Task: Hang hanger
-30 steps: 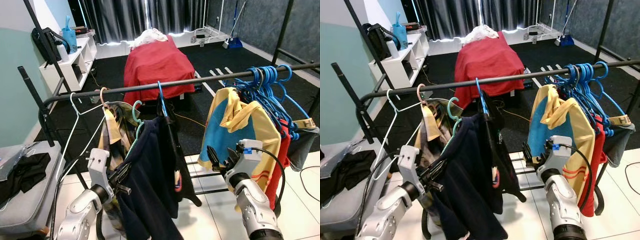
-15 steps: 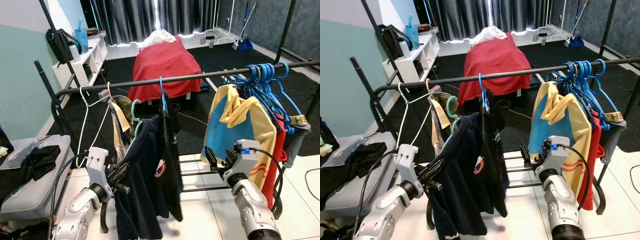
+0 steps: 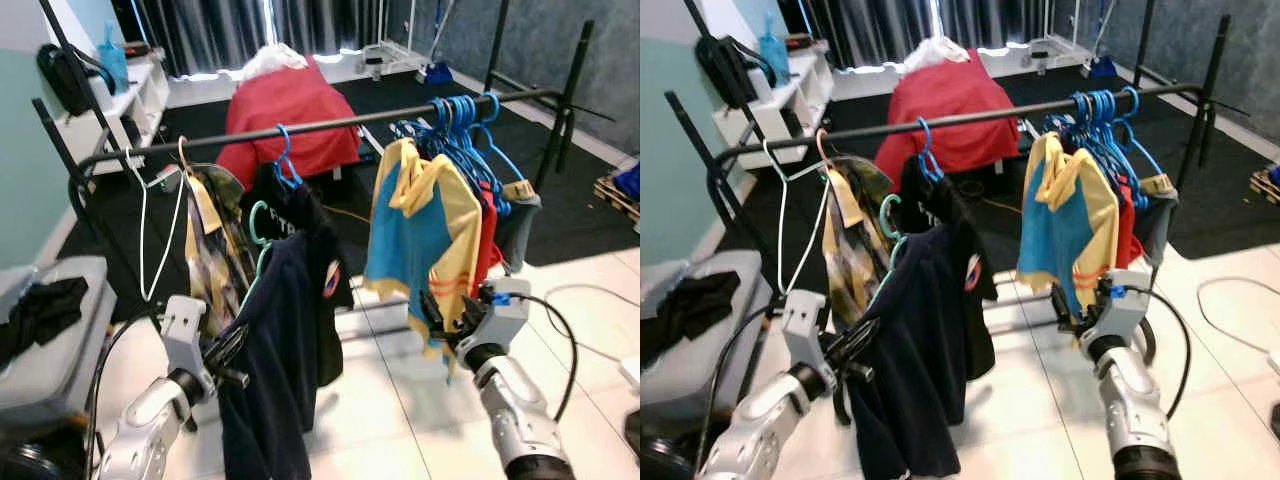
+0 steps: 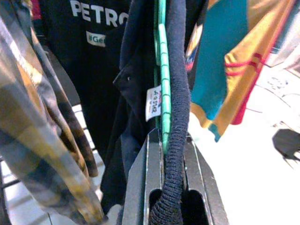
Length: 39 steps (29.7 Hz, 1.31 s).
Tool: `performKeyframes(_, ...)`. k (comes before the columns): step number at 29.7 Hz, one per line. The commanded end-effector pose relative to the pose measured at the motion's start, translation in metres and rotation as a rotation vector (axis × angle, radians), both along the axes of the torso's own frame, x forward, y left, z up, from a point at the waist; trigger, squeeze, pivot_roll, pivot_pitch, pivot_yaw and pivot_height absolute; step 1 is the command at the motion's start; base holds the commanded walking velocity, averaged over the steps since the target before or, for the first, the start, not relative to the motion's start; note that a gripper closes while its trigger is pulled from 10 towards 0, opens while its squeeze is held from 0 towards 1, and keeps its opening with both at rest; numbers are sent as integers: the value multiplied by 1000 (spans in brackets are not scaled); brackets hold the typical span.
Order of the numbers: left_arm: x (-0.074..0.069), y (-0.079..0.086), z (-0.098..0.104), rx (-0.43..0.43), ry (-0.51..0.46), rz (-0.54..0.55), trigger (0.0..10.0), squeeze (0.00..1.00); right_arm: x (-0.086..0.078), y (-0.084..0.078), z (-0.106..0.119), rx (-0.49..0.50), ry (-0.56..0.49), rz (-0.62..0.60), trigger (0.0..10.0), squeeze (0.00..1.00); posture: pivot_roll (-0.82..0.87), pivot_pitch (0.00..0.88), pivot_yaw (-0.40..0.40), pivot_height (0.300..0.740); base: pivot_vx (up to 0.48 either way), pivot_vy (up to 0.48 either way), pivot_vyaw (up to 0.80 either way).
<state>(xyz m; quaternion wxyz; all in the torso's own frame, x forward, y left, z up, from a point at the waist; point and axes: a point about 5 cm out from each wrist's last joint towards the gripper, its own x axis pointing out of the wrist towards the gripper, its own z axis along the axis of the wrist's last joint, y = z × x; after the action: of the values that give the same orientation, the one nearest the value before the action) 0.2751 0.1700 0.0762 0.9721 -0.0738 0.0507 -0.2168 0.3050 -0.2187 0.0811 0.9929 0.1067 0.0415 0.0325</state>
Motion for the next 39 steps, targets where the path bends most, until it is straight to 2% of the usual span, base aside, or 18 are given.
performKeyframes(1, 2, 2, 7, 5, -38, 0, 10000, 0, 1, 5, -2, 14, 7, 17, 10000, 0, -77, 0, 48, 740, -356, 0, 0)
performKeyframes(6, 5, -6, 10, 10, -51, -37, 10000, 0, 1, 3, -2, 6, 9, 15, 10000, 0, -91, 0, 51, 740, -360, 0, 0)
performKeyframes(27, 5, -13, 12, 9, -60, -72, 10000, 0, 0, 0, -1, -1, 7, 13, 10000, 0, -99, 0, 54, 740, -375, 0, 0)
performKeyframes(39, 9, -23, 12, 46, -80, -133, 10000, 0, 0, 0, -1, -3, 8, 12, 10000, 0, -94, 0, 57, 740, -317, 0, 0)
